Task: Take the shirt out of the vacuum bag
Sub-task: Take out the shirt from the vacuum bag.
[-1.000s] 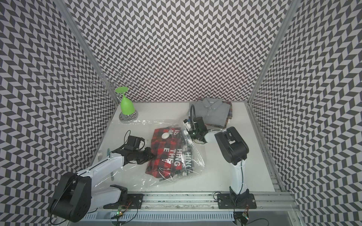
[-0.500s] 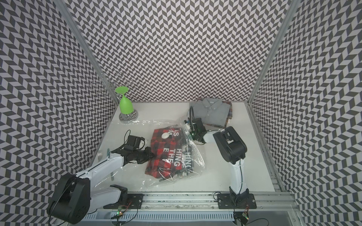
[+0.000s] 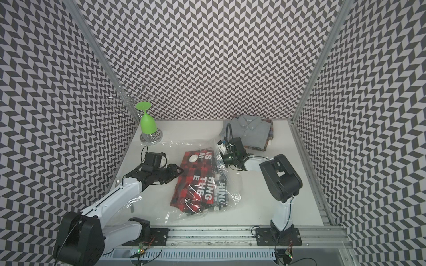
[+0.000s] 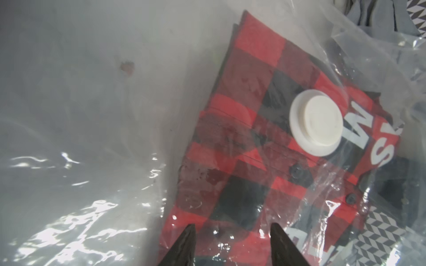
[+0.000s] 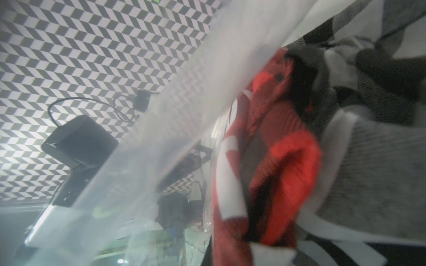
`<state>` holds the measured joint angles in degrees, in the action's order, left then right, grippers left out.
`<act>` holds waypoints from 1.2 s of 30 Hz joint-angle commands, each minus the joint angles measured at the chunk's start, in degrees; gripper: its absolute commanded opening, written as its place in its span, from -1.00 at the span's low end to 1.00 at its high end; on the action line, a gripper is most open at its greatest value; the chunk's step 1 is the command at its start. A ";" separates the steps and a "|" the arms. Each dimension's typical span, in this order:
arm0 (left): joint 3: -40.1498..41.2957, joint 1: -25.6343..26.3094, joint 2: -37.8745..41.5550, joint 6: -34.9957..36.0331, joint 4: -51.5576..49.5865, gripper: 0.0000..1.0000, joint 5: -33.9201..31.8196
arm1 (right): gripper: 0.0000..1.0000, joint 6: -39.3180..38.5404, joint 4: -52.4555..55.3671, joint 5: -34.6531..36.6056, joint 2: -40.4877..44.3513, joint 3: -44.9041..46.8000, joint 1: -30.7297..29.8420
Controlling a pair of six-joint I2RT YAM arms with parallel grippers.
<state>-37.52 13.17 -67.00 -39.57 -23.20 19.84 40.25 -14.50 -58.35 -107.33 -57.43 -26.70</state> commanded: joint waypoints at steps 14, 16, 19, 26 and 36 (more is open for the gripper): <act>1.92 -2.75 -8.16 0.77 -0.54 -0.45 -8.45 | -1.00 -0.99 4.65 -6.60 7.88 3.48 3.63; 1.68 -3.01 -10.56 0.89 0.66 -0.50 -8.32 | -1.00 -1.19 5.34 -6.69 7.79 3.39 3.91; 1.00 -3.09 -13.62 1.15 1.72 -0.54 -8.37 | -1.00 -2.50 8.05 -6.78 7.39 2.38 4.15; 0.68 -4.19 -19.16 3.04 3.08 -0.84 -9.48 | -1.00 -4.00 11.51 -6.52 7.92 2.28 6.48; 2.25 -7.53 -22.23 4.67 4.97 -1.00 -8.72 | -1.00 -7.88 19.94 -7.22 12.49 1.95 14.19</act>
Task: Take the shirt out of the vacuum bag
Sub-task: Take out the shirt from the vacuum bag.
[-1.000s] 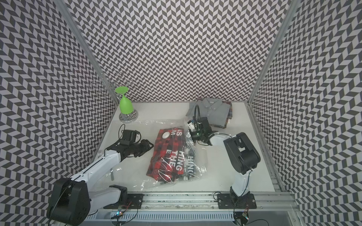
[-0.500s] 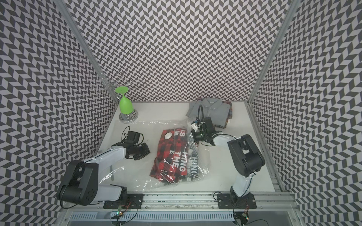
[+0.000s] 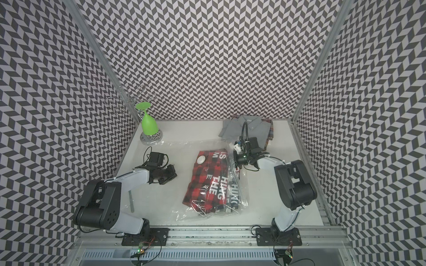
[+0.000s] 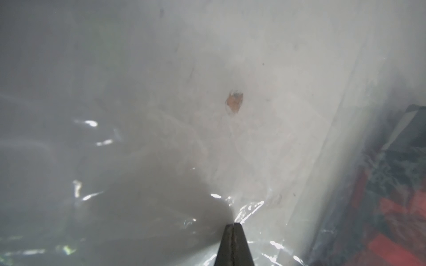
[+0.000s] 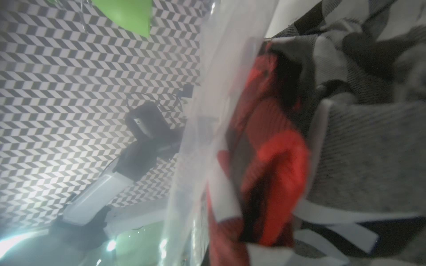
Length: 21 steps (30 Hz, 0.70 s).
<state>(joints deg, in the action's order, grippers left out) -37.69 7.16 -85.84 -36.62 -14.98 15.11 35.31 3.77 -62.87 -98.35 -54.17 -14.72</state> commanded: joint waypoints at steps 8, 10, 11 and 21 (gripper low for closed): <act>2.79 -3.19 -4.77 3.03 -2.17 -1.00 -2.71 | -1.00 -1.53 1.82 -4.19 6.78 0.19 5.89; 3.19 -3.47 -4.81 3.15 -1.91 -1.00 -2.36 | -1.00 -1.12 1.67 -4.95 6.42 0.05 5.91; 3.49 -3.75 -4.61 3.14 -1.72 -1.00 -2.04 | -1.00 -1.86 2.70 -4.82 6.55 -0.52 5.91; 4.05 -4.85 -5.17 3.90 -0.60 -1.00 -0.52 | -1.00 2.38 0.57 -7.29 10.01 -4.13 6.08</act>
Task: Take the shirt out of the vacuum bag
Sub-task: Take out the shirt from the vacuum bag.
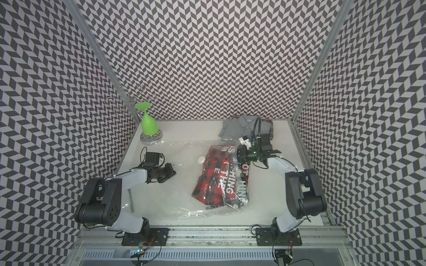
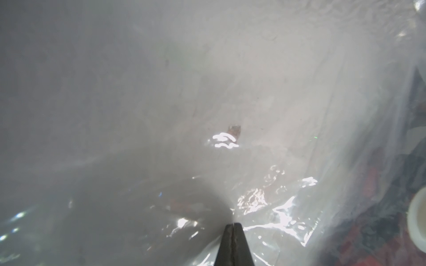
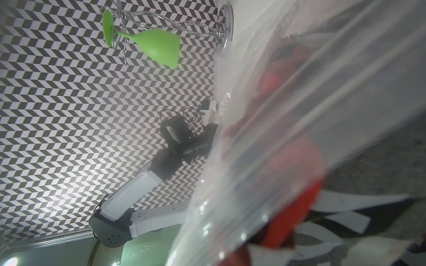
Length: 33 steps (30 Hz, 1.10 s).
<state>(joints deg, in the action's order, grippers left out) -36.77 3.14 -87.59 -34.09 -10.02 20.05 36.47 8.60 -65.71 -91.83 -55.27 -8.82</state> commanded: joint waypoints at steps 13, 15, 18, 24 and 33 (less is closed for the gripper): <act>3.54 -1.88 -4.42 2.43 -5.55 -1.00 -5.01 | -1.00 -1.41 -4.72 -5.34 4.52 2.40 3.26; 3.50 -1.98 -4.46 2.58 -5.62 -1.00 -4.91 | -1.00 -1.93 -5.01 -5.87 3.77 3.41 4.12; 3.46 -2.24 -4.54 2.66 -5.65 -1.00 -4.80 | -1.00 -3.27 -4.38 -5.71 2.77 4.96 5.22; 3.44 -2.26 -4.61 2.74 -5.73 -1.00 -4.69 | -1.00 -6.40 -3.69 -5.69 0.94 8.84 8.70; 3.45 -2.33 -5.04 2.80 -5.63 -1.00 -4.62 | -1.00 -16.08 8.69 -0.78 -3.27 3.06 12.42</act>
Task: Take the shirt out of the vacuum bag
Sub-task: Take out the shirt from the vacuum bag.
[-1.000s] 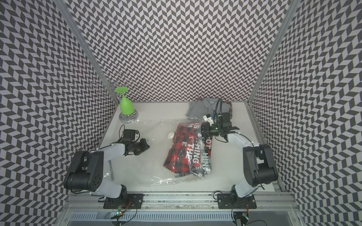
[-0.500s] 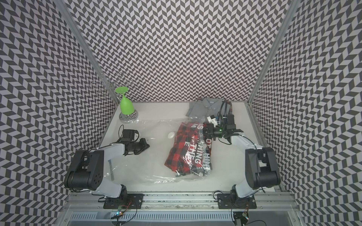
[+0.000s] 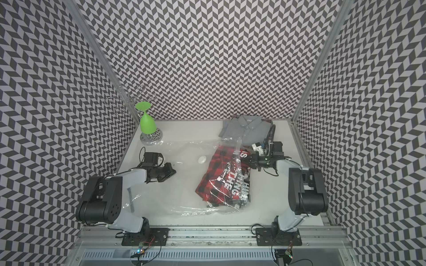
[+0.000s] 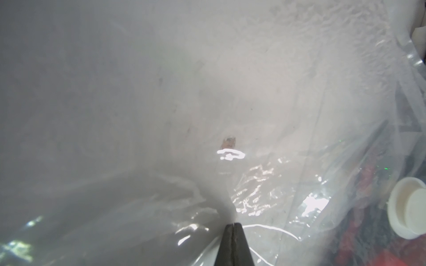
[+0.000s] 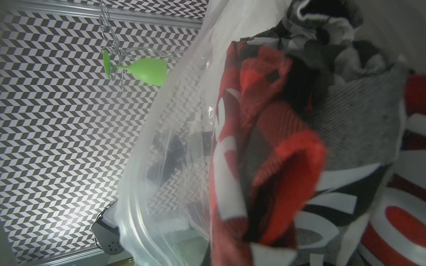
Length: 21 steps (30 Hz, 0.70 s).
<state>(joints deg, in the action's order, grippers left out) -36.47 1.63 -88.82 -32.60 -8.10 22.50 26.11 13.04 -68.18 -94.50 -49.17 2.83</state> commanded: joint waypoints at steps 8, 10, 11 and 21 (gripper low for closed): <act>3.09 -0.94 -3.99 1.38 -7.39 -1.00 -6.71 | -1.00 -5.53 8.26 5.40 4.20 -9.61 0.86; 3.16 -0.97 -4.05 1.39 -7.31 -1.00 -6.66 | -1.00 -5.24 9.15 4.48 5.69 -11.04 0.82; 3.16 -0.95 -4.03 1.42 -7.22 -1.00 -6.51 | -1.00 -4.23 8.32 3.74 6.74 -11.27 0.54; 3.01 -0.93 -4.61 1.55 -6.98 -1.00 -5.64 | -1.00 10.68 -7.38 -1.31 11.89 -10.31 -7.64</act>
<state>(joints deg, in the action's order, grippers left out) -36.49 1.08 -89.38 -32.40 -7.35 23.75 32.32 14.76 -65.34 -84.75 -58.33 -2.98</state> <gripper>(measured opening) 0.047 0.095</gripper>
